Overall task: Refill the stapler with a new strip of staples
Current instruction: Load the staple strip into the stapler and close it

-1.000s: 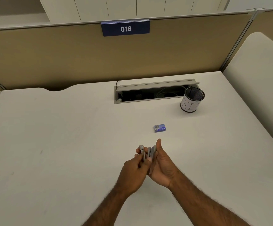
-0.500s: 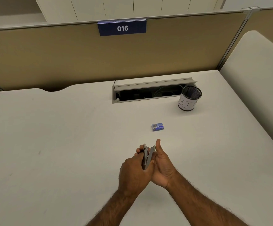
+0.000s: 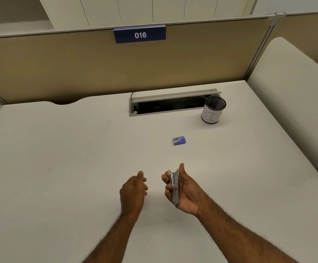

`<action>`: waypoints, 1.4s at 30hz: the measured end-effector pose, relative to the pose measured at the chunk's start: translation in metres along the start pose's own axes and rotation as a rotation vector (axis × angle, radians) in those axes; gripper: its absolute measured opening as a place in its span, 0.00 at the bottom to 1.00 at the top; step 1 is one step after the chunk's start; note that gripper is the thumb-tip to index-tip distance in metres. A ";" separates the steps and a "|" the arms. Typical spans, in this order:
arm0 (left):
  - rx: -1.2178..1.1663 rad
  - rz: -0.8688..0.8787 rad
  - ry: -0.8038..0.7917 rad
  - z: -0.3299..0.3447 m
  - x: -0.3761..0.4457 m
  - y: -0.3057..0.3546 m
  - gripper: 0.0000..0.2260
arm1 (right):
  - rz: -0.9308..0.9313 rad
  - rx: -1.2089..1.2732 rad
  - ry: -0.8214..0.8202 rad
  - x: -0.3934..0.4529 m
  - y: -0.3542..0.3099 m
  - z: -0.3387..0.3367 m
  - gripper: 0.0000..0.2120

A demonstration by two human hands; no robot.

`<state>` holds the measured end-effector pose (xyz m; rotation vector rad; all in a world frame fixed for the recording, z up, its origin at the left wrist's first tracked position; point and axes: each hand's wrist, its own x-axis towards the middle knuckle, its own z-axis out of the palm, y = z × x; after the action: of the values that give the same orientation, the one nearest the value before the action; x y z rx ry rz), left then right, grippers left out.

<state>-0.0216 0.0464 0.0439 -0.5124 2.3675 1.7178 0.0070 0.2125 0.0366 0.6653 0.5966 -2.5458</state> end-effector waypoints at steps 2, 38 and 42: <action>0.038 -0.008 -0.006 -0.008 -0.002 -0.015 0.15 | -0.009 -0.041 0.004 -0.007 0.006 -0.004 0.24; 0.242 0.031 -0.050 -0.027 -0.038 -0.059 0.12 | 0.183 -0.481 0.068 -0.067 0.040 -0.023 0.35; 0.242 0.046 -0.048 -0.026 -0.037 -0.059 0.14 | 0.146 -1.231 0.240 -0.076 0.033 -0.019 0.29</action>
<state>0.0363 0.0117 0.0125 -0.3765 2.5234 1.4147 0.0902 0.2185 0.0527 0.4795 1.8402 -1.4909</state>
